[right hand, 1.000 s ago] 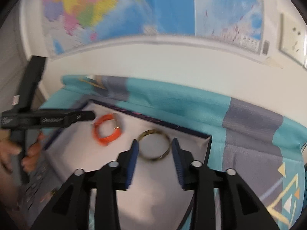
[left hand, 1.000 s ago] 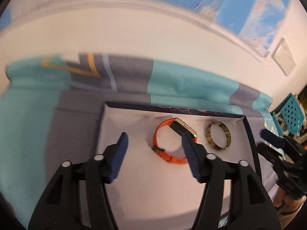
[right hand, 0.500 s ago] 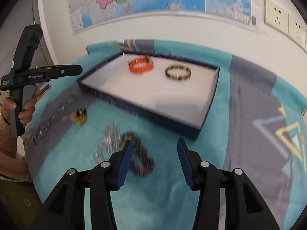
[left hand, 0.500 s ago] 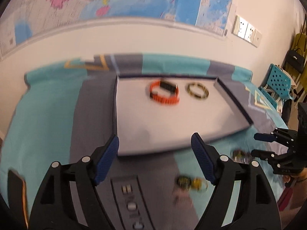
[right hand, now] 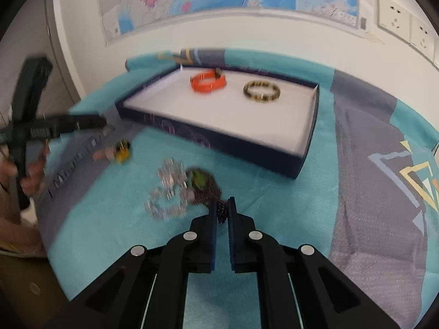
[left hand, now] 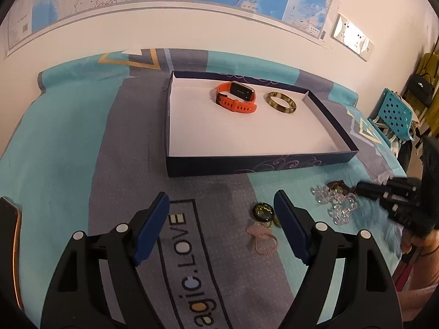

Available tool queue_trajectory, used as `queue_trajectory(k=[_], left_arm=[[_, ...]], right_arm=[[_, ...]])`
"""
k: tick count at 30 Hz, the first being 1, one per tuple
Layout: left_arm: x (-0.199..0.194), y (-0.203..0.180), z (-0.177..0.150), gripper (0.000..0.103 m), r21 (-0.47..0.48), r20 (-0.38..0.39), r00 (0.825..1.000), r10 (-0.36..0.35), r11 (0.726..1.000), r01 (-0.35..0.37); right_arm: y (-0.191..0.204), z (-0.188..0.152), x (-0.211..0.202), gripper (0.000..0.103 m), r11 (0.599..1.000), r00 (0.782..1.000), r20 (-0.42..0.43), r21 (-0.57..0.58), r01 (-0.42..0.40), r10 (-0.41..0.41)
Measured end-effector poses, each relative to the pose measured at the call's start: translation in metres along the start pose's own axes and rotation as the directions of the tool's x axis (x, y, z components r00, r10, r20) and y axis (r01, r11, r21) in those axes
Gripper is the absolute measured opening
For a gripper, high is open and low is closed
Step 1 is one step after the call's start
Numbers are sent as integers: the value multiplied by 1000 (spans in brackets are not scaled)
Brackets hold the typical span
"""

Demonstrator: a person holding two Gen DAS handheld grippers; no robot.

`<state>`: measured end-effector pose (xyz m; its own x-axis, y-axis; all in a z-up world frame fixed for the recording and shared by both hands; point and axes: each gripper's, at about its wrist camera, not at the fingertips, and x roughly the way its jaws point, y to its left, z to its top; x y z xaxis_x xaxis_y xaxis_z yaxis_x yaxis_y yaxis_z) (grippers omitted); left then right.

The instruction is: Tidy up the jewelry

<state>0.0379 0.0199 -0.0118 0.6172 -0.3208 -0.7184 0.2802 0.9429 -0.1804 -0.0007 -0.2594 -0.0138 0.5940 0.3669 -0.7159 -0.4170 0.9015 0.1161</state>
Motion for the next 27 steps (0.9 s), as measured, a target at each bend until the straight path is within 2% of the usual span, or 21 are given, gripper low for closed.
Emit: queue_trajectory(k=[5,10,16,19,23,27], left_arm=[[-3,-4,-4,78,20,6,1000,-1,1000,1],[-5,-8,-7,78,47,7,1000,-9,999,9],[-7,-10,-14,77,83,-1,1000,-24,996,24],[-7,-12,-19,75,112,-13,999,-31,993,32],[-3,-15,-21,63,131,-40,998,-43,990,48],[0,-22,-23,57,153,-50,997,-52,986,59]], right_arm=[[4,24,-30,5,1000,993,116,-11,-20,21],[4,33,-39,5,1000,987,156,-10,-29,30],[11,27,-36,5,996,987,136,-10,-89,90],[19,23,-30,5,989,982,116,-13,-145,146],[33,18,-19,5,978,974,85,-26,-207,209],[48,11,-9,6,961,961,38,-51,-272,274]])
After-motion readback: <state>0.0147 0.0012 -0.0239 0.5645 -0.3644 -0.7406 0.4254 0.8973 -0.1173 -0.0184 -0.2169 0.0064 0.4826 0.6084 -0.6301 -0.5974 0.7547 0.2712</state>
